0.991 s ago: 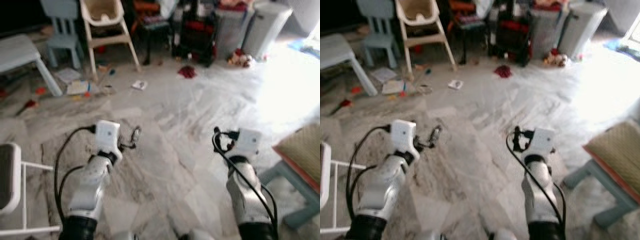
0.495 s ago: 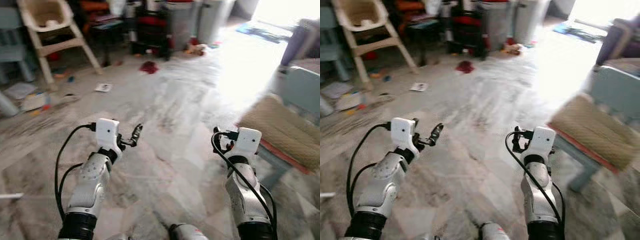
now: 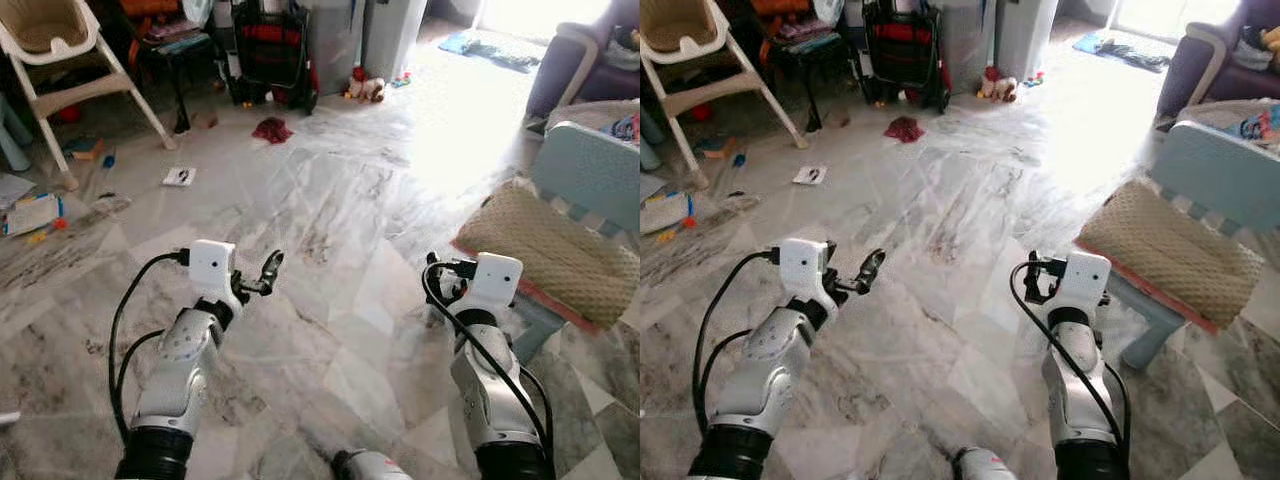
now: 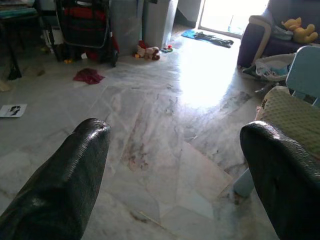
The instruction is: Move the pillow to the sofa
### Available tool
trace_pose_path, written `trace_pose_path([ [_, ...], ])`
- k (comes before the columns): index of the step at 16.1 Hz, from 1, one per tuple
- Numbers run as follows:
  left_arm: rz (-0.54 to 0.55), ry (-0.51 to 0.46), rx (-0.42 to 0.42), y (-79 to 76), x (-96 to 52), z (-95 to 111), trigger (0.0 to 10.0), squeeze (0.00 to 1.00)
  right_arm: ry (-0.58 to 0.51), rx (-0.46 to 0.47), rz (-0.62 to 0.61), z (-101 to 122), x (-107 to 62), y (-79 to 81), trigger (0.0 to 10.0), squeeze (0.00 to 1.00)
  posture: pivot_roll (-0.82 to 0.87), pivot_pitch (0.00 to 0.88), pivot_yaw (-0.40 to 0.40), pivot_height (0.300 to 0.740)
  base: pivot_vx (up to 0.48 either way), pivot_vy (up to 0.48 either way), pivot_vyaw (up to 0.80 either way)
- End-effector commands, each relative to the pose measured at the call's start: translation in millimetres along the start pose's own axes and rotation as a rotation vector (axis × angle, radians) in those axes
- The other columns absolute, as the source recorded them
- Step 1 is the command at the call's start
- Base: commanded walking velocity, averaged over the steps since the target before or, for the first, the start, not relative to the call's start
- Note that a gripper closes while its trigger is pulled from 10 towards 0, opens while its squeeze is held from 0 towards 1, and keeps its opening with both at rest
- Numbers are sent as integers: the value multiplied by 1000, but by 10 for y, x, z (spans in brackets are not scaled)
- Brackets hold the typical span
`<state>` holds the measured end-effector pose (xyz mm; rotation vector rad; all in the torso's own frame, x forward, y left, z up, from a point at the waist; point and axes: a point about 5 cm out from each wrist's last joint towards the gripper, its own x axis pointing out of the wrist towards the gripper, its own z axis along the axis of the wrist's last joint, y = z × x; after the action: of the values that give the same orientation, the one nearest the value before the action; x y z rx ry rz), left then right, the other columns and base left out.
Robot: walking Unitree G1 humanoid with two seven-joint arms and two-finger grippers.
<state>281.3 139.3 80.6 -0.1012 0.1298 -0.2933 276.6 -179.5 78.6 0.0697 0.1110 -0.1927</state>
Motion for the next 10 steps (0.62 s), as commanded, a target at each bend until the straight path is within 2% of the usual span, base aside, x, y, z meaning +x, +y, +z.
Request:
trace_pose_path([
  [1,-14,0,-3,-15,12,10,10000,0,-1,-9,-24,24,30,-66,10000,0,-52,0,16,740,337,0,-800],
  [10,-30,9,-2,-48,25,-10,10000,0,-3,-16,-19,32,50,-54,10000,0,-56,0,11,740,344,0,-800],
])
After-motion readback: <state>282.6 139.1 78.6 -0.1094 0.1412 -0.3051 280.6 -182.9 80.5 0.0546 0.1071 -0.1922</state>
